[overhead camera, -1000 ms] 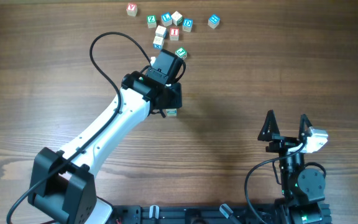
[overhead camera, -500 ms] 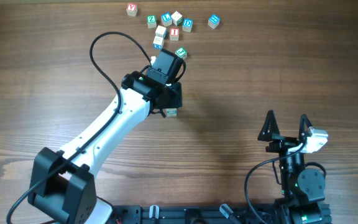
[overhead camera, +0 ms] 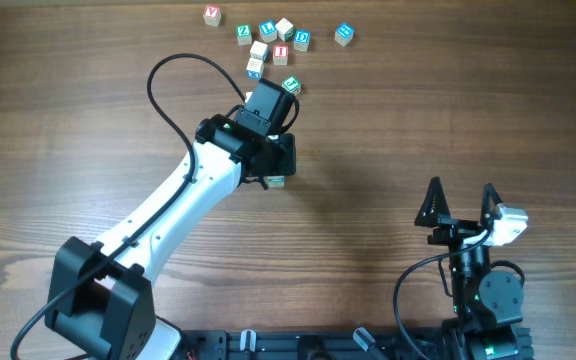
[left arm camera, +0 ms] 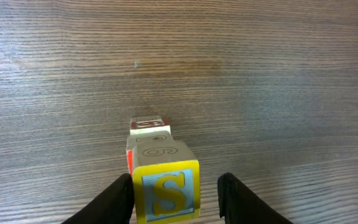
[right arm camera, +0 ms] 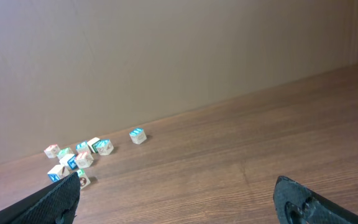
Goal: Form a tower
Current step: 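Set the yellow block on the stack and open the left gripper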
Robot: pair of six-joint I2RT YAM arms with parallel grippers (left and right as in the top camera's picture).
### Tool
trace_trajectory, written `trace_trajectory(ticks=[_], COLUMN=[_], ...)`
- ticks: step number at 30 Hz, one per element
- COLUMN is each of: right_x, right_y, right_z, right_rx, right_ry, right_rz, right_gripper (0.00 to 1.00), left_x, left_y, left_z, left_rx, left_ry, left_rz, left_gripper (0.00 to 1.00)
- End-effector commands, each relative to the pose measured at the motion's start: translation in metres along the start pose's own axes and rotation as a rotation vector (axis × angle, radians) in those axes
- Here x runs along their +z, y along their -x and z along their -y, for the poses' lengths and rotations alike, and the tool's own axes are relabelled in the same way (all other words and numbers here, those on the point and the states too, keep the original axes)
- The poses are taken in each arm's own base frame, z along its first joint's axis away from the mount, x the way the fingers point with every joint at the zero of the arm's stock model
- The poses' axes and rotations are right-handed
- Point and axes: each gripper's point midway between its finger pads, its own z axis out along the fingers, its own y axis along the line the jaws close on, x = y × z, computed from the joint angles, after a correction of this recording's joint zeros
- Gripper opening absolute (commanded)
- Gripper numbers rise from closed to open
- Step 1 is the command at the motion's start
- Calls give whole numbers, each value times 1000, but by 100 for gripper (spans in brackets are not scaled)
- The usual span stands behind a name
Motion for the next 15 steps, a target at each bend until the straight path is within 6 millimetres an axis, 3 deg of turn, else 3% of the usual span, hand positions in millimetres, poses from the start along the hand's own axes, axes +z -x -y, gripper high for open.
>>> trace_trajectory(ticks=[1, 11, 15], right_x=[0, 0, 0], right_y=[3, 3, 3], right_z=[3, 3, 3], right_rx=[-15, -15, -15], right_ry=[-15, -15, -15], right_rz=[14, 14, 14], right_gripper=[100, 100, 100], left_x=[4, 3, 3], left_y=[-2, 3, 4], left_z=[4, -9, -11], left_rx=[0, -76, -80], left_ry=[-14, 58, 70], left_rz=[-17, 20, 28], left_gripper=[46, 45, 35])
